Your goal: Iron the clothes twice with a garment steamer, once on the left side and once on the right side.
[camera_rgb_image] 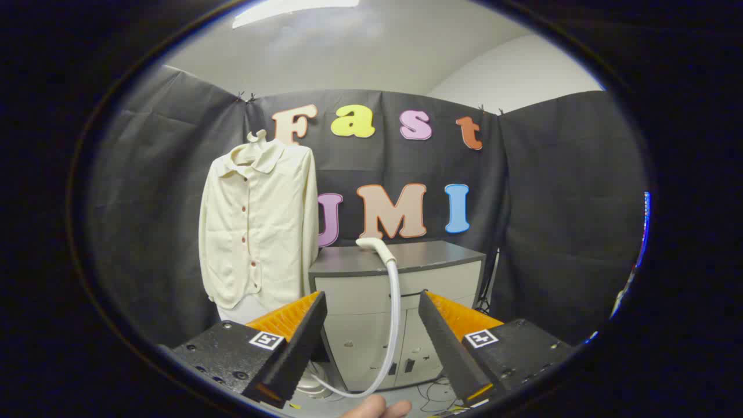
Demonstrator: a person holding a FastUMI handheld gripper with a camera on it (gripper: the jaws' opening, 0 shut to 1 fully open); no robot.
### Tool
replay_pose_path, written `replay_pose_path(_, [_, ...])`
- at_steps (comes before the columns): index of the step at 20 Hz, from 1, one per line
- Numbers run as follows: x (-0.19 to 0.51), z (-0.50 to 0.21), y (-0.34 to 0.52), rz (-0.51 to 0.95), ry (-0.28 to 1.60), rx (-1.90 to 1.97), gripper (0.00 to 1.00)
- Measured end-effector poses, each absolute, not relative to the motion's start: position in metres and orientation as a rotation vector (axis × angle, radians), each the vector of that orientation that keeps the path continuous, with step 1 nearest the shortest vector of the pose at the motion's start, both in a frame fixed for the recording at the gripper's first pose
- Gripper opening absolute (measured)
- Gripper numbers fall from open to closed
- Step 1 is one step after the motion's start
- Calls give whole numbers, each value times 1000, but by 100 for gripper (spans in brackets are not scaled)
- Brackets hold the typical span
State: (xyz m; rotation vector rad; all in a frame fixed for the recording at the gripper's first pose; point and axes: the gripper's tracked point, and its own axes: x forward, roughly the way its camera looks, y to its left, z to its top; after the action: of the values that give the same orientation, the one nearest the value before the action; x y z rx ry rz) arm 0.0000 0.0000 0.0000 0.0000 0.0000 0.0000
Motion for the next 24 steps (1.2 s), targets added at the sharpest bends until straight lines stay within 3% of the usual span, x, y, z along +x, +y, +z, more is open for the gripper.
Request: replay_pose_path(24, [57, -19, 99, 77, 43, 19, 98])
